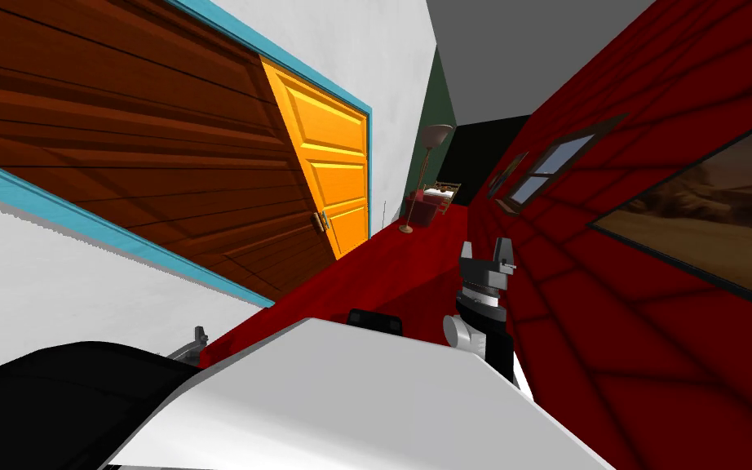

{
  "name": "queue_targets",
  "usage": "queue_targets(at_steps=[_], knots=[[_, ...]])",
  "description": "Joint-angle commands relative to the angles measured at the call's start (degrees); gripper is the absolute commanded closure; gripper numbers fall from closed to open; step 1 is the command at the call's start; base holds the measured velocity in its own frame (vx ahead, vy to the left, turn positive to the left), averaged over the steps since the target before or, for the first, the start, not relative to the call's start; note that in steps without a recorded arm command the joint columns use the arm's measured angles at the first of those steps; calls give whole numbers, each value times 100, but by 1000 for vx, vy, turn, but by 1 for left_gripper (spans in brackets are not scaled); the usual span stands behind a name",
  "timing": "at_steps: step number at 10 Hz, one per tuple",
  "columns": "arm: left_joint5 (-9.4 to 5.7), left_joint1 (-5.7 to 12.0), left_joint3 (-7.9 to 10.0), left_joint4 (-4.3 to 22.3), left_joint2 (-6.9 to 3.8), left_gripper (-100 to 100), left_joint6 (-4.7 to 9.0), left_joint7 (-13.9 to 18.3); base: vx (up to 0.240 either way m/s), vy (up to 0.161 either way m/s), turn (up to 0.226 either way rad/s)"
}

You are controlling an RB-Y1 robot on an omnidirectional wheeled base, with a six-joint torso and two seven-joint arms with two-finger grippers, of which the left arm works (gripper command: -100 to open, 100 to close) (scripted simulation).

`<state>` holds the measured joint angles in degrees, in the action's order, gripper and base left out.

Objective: Pull the door open

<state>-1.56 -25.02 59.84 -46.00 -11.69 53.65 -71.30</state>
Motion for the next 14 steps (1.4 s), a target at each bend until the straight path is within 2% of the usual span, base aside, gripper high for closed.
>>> queue_targets(at_steps=[1,7,14], knots=[[-28,26,8,-20,74,-100,-85,-10,128,-85,-2],[-17,134,27,43,257,-100,-172,-34,200,11,-26],[70,308,13,57,492,-100,-293,-40,229,19,-32]])
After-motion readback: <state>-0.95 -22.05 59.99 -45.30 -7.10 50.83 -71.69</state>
